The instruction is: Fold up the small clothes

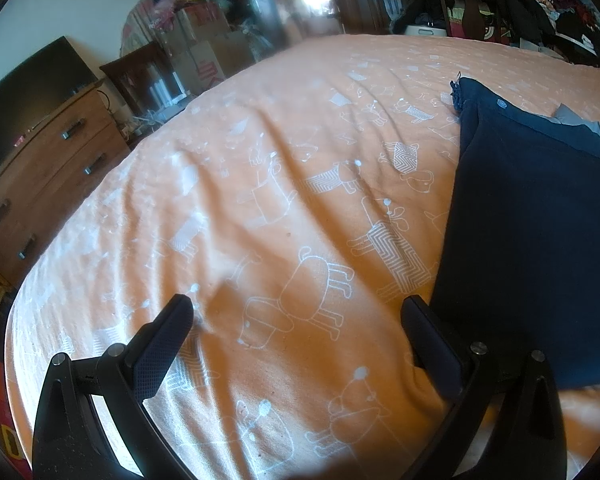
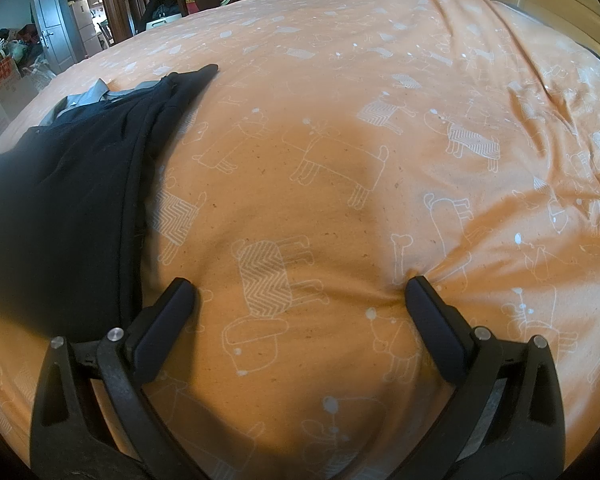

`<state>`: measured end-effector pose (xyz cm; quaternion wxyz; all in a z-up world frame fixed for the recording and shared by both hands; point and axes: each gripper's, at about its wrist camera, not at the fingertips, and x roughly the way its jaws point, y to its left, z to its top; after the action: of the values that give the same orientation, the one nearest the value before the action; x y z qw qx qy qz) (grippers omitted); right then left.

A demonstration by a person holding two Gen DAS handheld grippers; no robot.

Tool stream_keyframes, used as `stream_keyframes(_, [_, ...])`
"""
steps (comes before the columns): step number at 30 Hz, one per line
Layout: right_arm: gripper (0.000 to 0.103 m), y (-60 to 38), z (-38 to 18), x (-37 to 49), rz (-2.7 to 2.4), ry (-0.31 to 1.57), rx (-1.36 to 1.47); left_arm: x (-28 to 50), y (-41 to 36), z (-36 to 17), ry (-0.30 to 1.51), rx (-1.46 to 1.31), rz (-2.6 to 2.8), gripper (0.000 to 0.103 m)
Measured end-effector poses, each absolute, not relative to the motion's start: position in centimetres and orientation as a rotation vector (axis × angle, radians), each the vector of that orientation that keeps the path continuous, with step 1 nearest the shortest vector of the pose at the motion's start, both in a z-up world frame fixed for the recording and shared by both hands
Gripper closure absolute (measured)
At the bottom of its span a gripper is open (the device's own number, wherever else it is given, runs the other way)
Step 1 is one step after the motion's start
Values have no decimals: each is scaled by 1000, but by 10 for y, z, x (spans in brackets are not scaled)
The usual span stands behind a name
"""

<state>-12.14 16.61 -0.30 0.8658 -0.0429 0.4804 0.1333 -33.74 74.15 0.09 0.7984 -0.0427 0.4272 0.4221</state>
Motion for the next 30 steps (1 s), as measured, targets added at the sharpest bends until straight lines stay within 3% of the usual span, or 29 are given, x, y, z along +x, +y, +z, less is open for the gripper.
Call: stream_keyframes(30, [0, 166, -3, -121, 279, 1007, -89, -337, 739, 1, 917, -73, 918, 0])
